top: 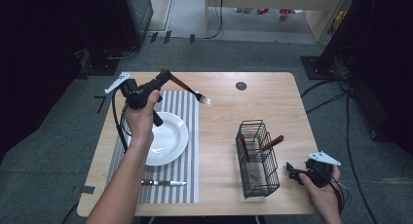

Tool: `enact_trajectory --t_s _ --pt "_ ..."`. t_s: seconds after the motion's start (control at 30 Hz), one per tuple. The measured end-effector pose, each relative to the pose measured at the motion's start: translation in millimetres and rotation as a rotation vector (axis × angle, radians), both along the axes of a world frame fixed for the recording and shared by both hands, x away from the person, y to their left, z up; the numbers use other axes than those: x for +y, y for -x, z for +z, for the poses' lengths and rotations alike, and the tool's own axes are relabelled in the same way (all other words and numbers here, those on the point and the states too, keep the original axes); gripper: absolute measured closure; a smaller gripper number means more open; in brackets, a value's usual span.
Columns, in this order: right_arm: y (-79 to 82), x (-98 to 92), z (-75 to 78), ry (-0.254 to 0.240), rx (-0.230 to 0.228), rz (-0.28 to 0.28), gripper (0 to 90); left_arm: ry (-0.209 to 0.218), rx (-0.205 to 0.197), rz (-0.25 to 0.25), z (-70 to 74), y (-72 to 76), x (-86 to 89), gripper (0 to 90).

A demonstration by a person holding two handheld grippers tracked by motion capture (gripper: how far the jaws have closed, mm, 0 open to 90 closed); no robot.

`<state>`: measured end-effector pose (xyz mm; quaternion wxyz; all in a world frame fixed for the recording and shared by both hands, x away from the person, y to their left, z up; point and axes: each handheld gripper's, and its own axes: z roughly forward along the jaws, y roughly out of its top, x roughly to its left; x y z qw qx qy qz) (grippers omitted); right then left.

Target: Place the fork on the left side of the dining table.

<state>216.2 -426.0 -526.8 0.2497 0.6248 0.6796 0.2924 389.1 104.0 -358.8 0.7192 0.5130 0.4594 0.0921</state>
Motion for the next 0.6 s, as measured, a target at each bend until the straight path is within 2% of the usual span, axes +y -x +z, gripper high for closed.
enact_trajectory --t_s 0.1,0.2,0.33,0.4,0.53,0.6 --pt "0.0 0.0 0.0 0.0 -0.001 0.001 0.0 0.01 0.014 0.042 -9.7 -6.6 11.2 82.5" --pt "0.0 0.0 0.0 0.001 -0.001 0.001 0.0 0.04 0.047 0.051 -19.0 -13.0 21.4 82.5" --pt "-0.1 0.0 0.0 0.001 -0.001 0.001 0.0 0.05 0.073 0.087 -34.5 -20.3 32.9 82.4" --pt "-0.1 0.0 0.0 0.001 -0.001 0.001 0.0 0.078 0.098 0.1 -41.7 -24.2 38.4 82.5" --pt "-0.1 0.0 -0.1 0.001 -0.001 0.001 0.0 0.092 0.128 0.135 -56.7 -31.8 48.7 82.4" --pt "0.0 0.0 0.0 0.001 -0.001 0.001 0.0 0.101 0.156 0.145 -64.6 -36.2 53.8 82.4"
